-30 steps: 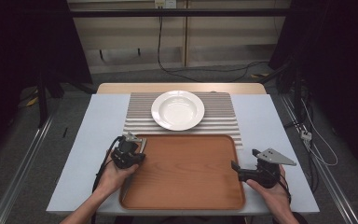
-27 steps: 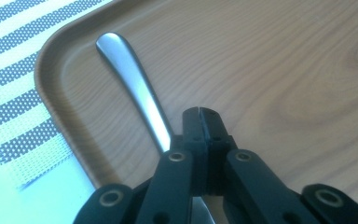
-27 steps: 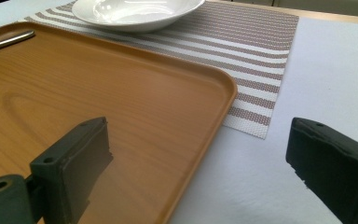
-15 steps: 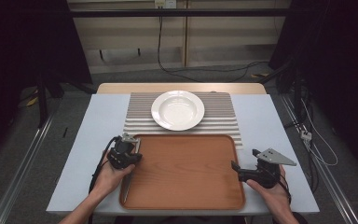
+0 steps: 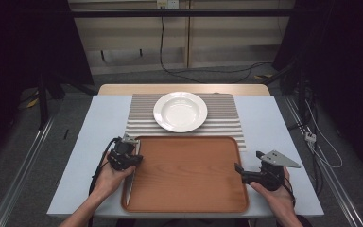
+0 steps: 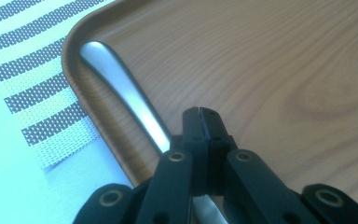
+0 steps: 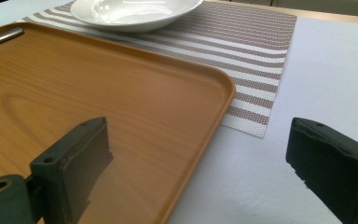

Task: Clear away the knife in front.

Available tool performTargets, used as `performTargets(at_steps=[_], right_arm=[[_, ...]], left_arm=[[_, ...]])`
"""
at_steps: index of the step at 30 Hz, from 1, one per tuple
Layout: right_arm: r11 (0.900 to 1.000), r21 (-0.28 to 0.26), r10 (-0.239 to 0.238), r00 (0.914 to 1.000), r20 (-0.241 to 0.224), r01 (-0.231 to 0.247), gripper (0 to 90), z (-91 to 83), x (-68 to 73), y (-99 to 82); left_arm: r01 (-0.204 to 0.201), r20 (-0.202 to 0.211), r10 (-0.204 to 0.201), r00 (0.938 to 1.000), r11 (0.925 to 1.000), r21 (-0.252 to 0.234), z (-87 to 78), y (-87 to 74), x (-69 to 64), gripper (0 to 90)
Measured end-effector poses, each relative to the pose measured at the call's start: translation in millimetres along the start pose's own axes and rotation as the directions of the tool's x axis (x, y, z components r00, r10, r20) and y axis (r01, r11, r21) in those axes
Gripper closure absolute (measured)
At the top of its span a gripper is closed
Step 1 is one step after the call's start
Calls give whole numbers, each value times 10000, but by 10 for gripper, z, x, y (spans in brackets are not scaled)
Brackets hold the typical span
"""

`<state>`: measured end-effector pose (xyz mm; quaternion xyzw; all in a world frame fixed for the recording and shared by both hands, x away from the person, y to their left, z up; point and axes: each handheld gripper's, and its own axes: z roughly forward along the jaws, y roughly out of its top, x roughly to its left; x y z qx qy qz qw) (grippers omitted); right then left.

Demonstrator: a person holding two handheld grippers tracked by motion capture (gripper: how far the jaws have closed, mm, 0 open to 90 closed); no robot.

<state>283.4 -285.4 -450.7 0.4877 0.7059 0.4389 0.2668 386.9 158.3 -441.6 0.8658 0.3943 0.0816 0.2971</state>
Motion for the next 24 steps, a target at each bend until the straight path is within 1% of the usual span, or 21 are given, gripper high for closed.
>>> performTargets(at_steps=[3,4,6,8,9,11,12,13,14,16,17,18,19,20,21,22,24], right_arm=[[10000,-9,-1,10000,-8,1,59,-1,0,0],[10000,-3,6,10000,-2,-6,59,-2,-1,0],[10000,-5,11,10000,-11,-11,59,-1,-1,1],[10000,-20,-12,10000,-10,12,59,-2,0,1],[10000,-29,-6,10000,-6,6,59,-2,0,1],[10000,-29,1,10000,-3,-1,59,-3,-1,1],[10000,-32,1,10000,-7,-1,59,-4,0,1],[10000,-32,1,10000,-18,-1,59,-4,0,1],[10000,-29,-2,10000,-13,2,59,-4,0,0],[10000,-34,9,10000,-12,-9,59,-3,-1,1],[10000,-30,9,10000,-12,-9,59,-3,-2,1],[10000,-30,9,10000,-7,-10,59,-2,-1,1],[10000,-11,16,10000,-10,-16,59,-2,0,1],[10000,-12,14,10000,-9,-14,59,0,0,0],[10000,-12,14,10000,-5,-14,59,0,1,0],[10000,-15,17,10000,-9,-17,59,-1,1,0],[10000,-37,2,10000,0,-2,59,-1,-3,0]], left_arm=[[-6,179,11,9998,9997,-253,-13,-9,1,894],[-24,194,32,9998,9991,-427,-29,-7,-8,874],[42,96,-35,9999,9975,-711,-53,0,-25,815],[22,139,-9,9999,9956,-938,-76,9,-31,761],[-49,154,65,9999,9945,-1044,-85,11,-34,717],[-62,42,67,10000,9929,-1191,-102,12,-41,633],[-85,38,90,10000,9917,-1286,-107,13,-47,571],[-108,-55,102,9999,9900,-1404,-119,13,-52,505],[-127,-181,100,9998,9879,-1548,-127,14,-56,464],[-207,-285,156,9995,9821,-1873,-144,21,-62,327],[-154,-366,83,9993,9799,-1988,-155,27,-63,266],[5,-269,-62,9996,9786,-2056,-172,36,-54,206],[350,-93,-379,9992,9746,-2211,-186,44,-51,153],[563,-22,-584,9983,9706,-2342,-203,55,-48,113],[463,-57,-492,9988,9684,-2451,-213,64,-49,70],[292,-143,-337,9993,9685,-2473,-221,69,-51,41],[335,-272,-421,9987,9641,-2633,-237,73,-55,54]])
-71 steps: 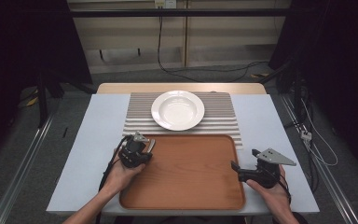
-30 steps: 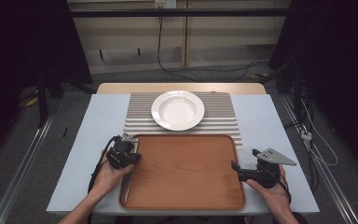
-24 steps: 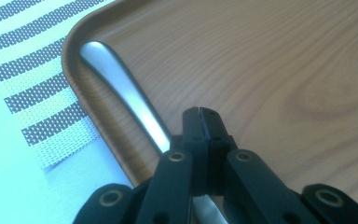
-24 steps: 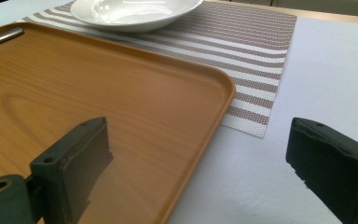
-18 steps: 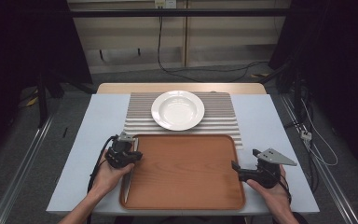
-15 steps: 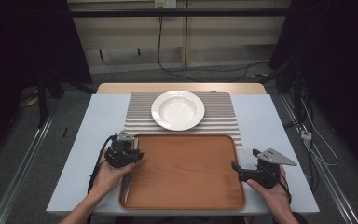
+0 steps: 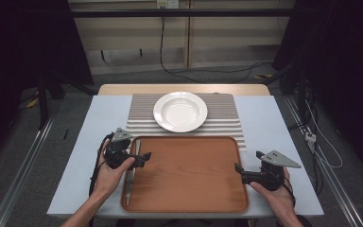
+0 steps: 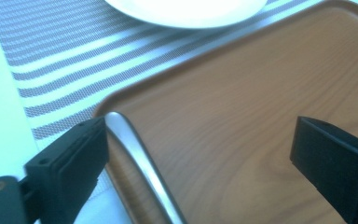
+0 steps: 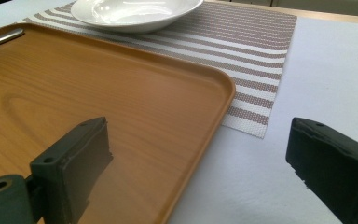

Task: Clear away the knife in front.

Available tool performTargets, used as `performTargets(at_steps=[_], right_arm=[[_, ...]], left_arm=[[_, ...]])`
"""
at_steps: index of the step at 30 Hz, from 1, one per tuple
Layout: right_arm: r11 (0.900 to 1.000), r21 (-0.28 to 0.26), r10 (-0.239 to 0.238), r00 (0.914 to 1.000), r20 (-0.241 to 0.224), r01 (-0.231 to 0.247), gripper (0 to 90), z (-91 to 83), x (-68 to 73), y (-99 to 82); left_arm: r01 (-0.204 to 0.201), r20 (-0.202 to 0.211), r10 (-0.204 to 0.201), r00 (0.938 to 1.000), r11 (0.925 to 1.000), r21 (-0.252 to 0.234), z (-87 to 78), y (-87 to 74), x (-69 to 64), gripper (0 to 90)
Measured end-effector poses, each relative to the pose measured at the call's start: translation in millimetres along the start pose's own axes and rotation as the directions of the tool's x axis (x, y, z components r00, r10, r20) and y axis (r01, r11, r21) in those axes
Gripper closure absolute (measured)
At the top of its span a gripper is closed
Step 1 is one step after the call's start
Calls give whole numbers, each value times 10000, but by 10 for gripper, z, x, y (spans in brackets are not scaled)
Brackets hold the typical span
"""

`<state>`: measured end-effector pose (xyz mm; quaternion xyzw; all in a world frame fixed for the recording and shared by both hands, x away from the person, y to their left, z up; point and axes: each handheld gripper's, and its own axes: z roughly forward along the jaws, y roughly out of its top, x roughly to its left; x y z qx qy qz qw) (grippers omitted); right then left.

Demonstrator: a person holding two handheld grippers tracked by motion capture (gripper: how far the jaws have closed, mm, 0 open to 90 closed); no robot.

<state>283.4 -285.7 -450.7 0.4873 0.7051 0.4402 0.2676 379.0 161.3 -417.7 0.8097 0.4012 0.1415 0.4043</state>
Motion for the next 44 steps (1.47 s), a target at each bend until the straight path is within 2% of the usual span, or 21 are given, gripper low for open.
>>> performTargets(at_steps=[2,5,7,10,12,14,16,19,21,23,25,27,31,35,36,39,40,41,44], right_arm=[[10000,11,20,10000,-9,-20,59,-1,0,0],[10000,11,19,10000,-2,-19,59,-3,-1,-1],[10000,29,51,10000,17,-51,58,-3,-1,-2],[10000,24,44,10000,40,-44,58,-6,-4,-8],[10000,10,35,10000,78,-35,58,-20,-7,-14],[9999,-2,103,9999,127,-103,58,-38,-10,-22],[9999,5,166,9997,183,-166,58,-54,-17,-29],[9998,-8,215,9995,213,-215,58,-66,-23,-35],[9997,0,230,9995,229,-230,58,-67,-23,-37],[9997,2,237,9995,229,-237,58,-65,-23,-36],[9998,-2,223,9995,233,-223,58,-63,-23,-37],[9998,7,208,9995,240,-208,58,-63,-23,-38],[9998,15,205,9995,258,-206,58,-63,-25,-40],[9998,20,191,9994,273,-192,58,-66,-26,-40],[9998,26,184,9995,271,-185,58,-68,-25,-39],[9999,20,141,9995,292,-142,58,-74,-25,-40],[9999,27,136,9994,314,-137,57,-74,-26,-40],[9999,29,140,9994,323,-141,57,-74,-28,-39],[9999,44,124,9994,314,-125,57,-70,-27,-38]], left_arm=[[-149,-236,148,9996,9999,-49,-17,-3,-11,58],[-660,-587,656,9961,9978,-49,-65,-18,-46,55],[-943,-676,935,9933,9955,-92,-107,-31,-54,58],[-973,-930,929,9913,9943,-442,-172,-53,-51,58],[-896,-974,843,9917,9946,-523,-210,-70,-31,57],[-1005,-1134,936,9891,9933,-567,-244,-101,-1,58],[-913,-1170,832,9896,9936,-659,-274,-139,28,58],[-572,-1017,502,9936,9961,-671,-325,-194,70,58],[-625,-1182,539,9915,9956,-698,-368,-229,75,58],[-471,-1097,387,9932,9960,-757,-414,-270,85,58],[-497,-973,410,9944,9948,-886,-451,-322,82,57],[-572,-1236,466,9912,9948,-837,-476,-364,66,57],[-447,-1122,333,9931,9939,-1005,-495,-455,70,57],[-79,-1175,-58,9931,9933,-1155,-475,-558,82,57],[28,-1049,-147,9944,9936,-1130,-480,-577,91,57],[239,-1156,-404,9925,9897,-1410,-519,-621,123,56],[265,-1165,-433,9922,9895,-1419,-524,-626,140,55],[228,-1368,-432,9897,9889,-1468,-538,-629,155,55],[389,-1456,-611,9875,9878,-1510,-550,-642,208,52]])
